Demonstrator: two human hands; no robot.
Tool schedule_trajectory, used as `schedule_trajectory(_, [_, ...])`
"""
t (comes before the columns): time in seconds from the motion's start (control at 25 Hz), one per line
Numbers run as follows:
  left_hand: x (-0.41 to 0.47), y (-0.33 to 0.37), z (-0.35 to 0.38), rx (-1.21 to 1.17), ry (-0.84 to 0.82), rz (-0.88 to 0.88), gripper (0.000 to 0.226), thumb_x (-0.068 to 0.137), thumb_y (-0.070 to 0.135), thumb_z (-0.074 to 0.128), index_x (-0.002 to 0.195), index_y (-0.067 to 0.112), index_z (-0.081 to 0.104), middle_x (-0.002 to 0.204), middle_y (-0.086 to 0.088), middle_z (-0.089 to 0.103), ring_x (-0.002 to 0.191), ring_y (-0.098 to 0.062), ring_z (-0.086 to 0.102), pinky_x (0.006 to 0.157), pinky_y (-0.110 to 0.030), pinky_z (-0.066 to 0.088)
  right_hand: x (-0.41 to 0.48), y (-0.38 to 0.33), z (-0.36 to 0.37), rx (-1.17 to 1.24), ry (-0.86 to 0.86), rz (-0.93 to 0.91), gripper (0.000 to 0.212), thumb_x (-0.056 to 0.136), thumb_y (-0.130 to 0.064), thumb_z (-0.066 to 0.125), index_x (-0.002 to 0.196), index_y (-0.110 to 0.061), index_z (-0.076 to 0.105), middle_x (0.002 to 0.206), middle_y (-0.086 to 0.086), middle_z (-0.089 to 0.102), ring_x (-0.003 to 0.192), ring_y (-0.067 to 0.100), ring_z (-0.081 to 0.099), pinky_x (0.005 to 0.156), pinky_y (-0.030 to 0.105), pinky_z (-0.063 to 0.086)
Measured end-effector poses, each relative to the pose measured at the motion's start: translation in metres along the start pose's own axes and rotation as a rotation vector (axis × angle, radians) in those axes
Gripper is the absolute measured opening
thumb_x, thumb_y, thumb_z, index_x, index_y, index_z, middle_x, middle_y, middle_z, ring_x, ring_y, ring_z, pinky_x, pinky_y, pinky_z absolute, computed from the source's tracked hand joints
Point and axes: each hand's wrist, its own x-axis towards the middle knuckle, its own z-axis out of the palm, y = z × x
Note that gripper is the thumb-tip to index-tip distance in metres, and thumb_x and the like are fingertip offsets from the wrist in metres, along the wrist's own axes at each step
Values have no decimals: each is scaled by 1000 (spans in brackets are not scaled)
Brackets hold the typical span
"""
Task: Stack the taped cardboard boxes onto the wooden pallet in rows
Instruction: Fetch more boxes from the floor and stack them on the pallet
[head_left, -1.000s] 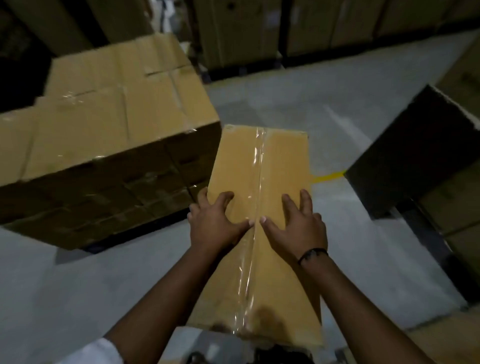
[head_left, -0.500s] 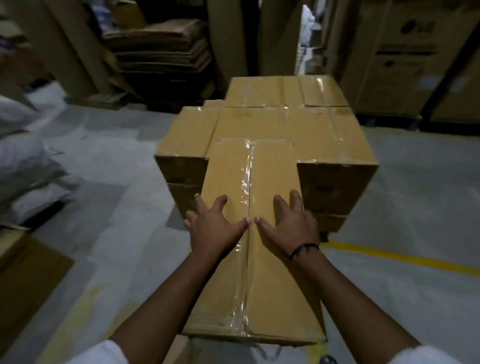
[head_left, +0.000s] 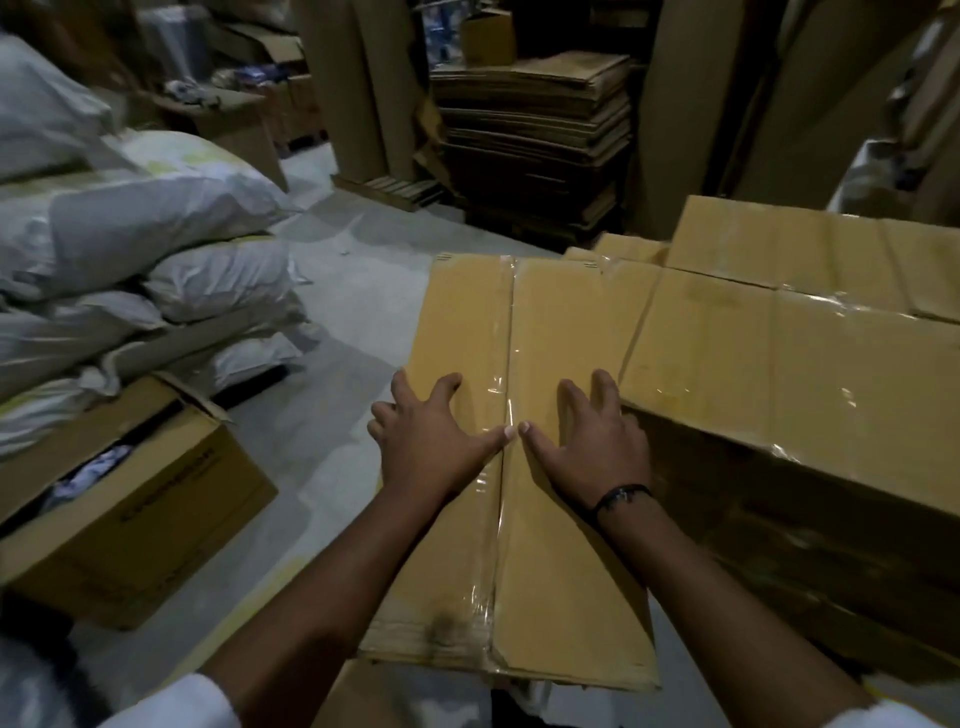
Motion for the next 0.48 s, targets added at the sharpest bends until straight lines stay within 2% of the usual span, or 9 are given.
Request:
schedule_trajectory(0.32, [220,-60,-23,70,65,-151,104,56,100,52,145,48,44,163,-15,18,135,-42,32,112,-52,27,202,-129,62,41,-73,-113,78,86,-77,47,151,-37,30,167,0,7,127,40,48,106,45,42])
schedule_trajectory(0.48, [321,-96,-19,63,29,-137,104,57,100,54,147,48,42,164,-13,14,140,-42,28,114,-52,26,284,-182,102,23,-61,-105,79,85,-78,46,151,-37,32,167,0,8,128,40,49,105,45,42])
